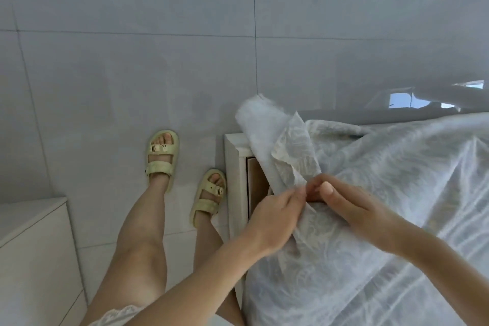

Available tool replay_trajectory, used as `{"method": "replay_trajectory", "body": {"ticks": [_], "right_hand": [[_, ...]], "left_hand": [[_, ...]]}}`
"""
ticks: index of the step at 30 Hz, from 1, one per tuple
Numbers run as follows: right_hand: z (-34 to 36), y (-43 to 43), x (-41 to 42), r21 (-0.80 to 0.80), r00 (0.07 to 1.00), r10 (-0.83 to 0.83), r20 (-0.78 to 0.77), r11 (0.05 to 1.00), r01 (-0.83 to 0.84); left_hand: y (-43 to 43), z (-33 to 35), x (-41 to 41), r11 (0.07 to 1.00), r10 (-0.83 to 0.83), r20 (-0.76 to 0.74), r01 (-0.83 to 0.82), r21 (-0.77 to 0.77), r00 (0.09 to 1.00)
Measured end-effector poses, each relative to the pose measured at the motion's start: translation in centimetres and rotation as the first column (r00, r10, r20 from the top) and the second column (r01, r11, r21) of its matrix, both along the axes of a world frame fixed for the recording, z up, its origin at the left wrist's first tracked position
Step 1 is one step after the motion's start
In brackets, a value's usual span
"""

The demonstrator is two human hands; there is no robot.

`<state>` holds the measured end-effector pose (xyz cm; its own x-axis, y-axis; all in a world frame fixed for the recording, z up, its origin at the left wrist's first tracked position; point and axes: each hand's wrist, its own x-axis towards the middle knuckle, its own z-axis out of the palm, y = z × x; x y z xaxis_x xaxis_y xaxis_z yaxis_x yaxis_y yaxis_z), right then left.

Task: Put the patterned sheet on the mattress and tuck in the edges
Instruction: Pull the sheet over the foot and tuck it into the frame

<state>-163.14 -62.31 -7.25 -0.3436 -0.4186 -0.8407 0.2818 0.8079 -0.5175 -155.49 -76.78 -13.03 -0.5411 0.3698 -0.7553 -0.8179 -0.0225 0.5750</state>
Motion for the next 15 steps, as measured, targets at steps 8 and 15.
{"method": "replay_trajectory", "body": {"ticks": [8, 15], "right_hand": [[-6.2, -0.8, -7.1, 0.248, 0.959, -0.187, -0.214, 0.939, 0.238], [-6.8, -0.7, -5.6, 0.212, 0.729, -0.193, 0.657, 0.975, 0.067]], "left_hand": [[-0.4, -0.3, 0.3, 0.976, -0.086, 0.058, 0.072, 0.205, 0.995], [0.7, 5.9, 0.6, 0.932, -0.246, -0.186, 0.285, 0.224, 0.951]]}}
